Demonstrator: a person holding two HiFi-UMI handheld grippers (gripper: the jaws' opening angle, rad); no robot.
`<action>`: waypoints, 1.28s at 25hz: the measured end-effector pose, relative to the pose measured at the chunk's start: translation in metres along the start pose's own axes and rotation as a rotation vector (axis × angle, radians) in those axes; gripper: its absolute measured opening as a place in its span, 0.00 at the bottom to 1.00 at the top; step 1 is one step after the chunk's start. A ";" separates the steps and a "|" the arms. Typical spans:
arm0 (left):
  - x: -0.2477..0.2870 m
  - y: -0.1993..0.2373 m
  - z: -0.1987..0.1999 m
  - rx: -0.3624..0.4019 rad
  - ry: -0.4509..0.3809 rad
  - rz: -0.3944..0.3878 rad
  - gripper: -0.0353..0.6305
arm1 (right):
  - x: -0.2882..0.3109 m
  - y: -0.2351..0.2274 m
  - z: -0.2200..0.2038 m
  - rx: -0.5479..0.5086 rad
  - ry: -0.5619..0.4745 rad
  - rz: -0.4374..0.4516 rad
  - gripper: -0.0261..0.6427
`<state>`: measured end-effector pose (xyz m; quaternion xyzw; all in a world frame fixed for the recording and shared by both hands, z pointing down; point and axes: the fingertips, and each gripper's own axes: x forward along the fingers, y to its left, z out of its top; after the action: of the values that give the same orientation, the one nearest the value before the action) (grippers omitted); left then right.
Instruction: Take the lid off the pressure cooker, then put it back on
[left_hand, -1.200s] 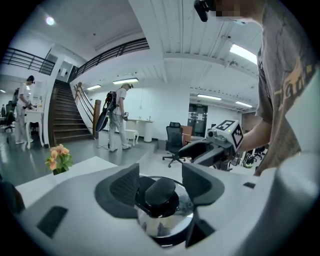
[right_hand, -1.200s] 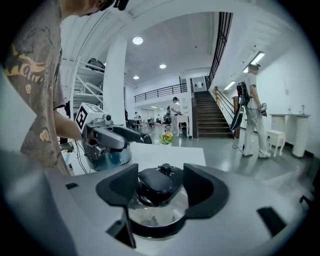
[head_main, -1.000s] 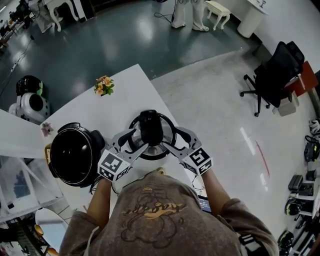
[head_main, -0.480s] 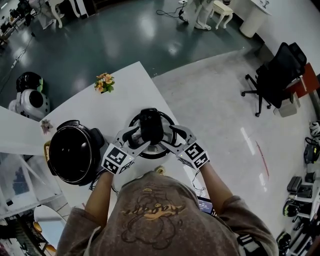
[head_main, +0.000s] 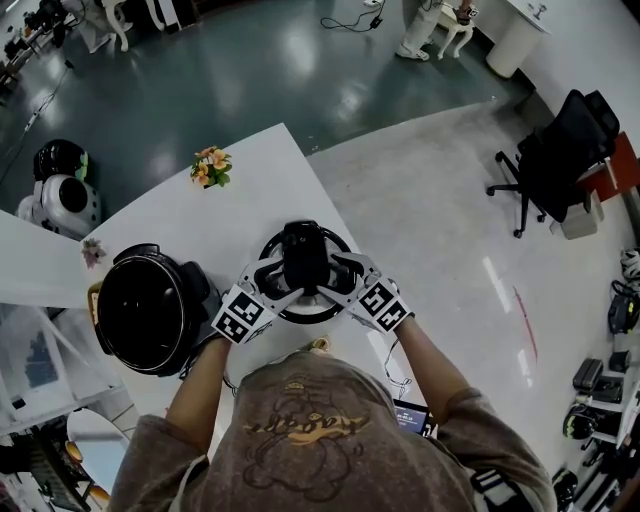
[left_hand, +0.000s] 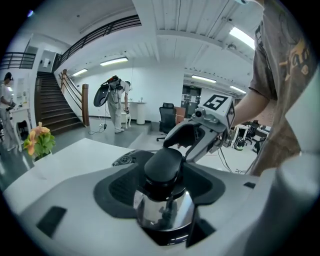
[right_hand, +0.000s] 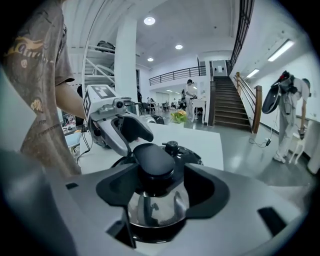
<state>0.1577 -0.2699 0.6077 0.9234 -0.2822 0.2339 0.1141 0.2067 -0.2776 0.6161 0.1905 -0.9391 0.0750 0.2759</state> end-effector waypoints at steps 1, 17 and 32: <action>0.002 0.000 -0.002 0.005 0.005 -0.005 0.48 | 0.002 0.001 0.001 -0.009 0.004 0.011 0.45; 0.017 -0.004 -0.007 0.030 0.022 -0.060 0.46 | 0.018 0.010 0.001 -0.028 0.010 0.133 0.44; 0.013 -0.006 -0.005 -0.017 0.039 -0.056 0.45 | 0.012 0.014 0.005 0.030 -0.008 0.149 0.43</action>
<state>0.1688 -0.2696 0.6175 0.9251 -0.2559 0.2463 0.1342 0.1895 -0.2703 0.6180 0.1243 -0.9506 0.1086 0.2629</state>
